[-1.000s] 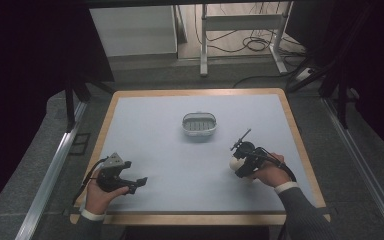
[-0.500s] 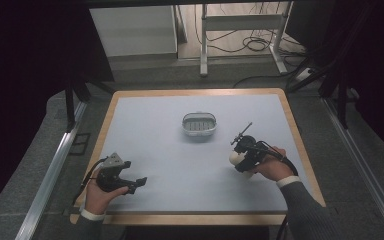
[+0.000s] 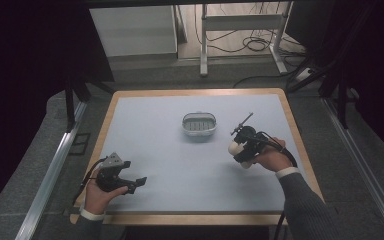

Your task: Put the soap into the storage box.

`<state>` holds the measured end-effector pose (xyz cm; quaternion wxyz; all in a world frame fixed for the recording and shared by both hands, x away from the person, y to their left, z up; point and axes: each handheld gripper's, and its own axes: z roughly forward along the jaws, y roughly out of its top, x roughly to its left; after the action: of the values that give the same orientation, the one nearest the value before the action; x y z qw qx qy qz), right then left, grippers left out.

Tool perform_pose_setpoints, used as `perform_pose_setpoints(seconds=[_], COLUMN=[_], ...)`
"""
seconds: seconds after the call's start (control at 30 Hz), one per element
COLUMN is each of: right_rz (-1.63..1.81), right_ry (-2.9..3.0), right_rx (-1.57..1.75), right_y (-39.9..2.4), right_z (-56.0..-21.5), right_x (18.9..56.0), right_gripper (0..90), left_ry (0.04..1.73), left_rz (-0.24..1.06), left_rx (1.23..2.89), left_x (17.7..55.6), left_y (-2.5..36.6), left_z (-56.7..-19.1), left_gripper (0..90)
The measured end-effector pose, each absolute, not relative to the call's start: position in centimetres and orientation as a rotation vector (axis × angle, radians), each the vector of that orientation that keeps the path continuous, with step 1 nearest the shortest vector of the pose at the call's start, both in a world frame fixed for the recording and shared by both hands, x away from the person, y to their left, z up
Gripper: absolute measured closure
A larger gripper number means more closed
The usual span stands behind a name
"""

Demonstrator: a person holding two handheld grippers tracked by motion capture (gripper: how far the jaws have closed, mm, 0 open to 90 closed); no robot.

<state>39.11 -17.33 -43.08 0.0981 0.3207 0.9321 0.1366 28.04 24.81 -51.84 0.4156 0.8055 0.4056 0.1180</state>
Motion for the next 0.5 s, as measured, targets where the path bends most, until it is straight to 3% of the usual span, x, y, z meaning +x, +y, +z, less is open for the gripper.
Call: perform_pose_setpoints(seconds=[0.5], right_rz=[0.415], right_ry=[2.742], right_rx=[0.901], right_y=[-16.2], right_z=[-41.8], right_x=[40.9], right_gripper=[49.8], left_ry=[1.018], left_rz=[0.295], left_rx=[2.022], left_x=[28.0], left_y=[24.8], left_z=[-51.8], left_gripper=[7.4])
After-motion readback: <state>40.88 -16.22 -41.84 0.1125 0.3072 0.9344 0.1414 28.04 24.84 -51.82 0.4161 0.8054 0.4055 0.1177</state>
